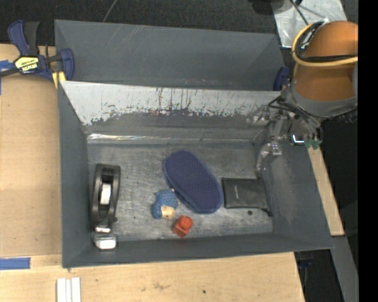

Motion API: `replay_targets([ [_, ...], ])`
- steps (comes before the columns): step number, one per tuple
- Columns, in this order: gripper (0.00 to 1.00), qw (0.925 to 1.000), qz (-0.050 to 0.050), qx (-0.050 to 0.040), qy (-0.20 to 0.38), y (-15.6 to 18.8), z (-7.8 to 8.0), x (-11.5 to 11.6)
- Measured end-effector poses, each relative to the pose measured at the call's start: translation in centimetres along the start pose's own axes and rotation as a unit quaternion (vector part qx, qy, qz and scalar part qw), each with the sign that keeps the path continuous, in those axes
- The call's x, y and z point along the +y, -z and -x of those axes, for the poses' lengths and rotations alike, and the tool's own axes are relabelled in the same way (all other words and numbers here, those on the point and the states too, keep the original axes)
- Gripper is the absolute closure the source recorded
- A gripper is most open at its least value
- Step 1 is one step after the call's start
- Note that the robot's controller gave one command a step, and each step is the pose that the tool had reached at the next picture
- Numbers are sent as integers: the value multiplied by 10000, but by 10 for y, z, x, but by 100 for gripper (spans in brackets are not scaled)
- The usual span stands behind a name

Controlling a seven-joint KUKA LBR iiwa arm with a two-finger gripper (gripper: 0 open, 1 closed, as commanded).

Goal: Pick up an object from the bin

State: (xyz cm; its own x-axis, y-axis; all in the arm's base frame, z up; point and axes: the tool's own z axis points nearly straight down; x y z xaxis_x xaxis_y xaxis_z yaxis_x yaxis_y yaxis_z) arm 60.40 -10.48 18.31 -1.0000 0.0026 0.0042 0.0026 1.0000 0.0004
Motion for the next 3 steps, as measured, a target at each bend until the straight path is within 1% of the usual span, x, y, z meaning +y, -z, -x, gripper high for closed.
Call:
replay_targets([
  [1,0,9921,-12,-68,1251,-111,-69,-30],
  [2,100,9918,-35,-148,1270,-106,-64,-29],
  [3,100,9885,-28,-74,1513,-27,-63,-39],
])
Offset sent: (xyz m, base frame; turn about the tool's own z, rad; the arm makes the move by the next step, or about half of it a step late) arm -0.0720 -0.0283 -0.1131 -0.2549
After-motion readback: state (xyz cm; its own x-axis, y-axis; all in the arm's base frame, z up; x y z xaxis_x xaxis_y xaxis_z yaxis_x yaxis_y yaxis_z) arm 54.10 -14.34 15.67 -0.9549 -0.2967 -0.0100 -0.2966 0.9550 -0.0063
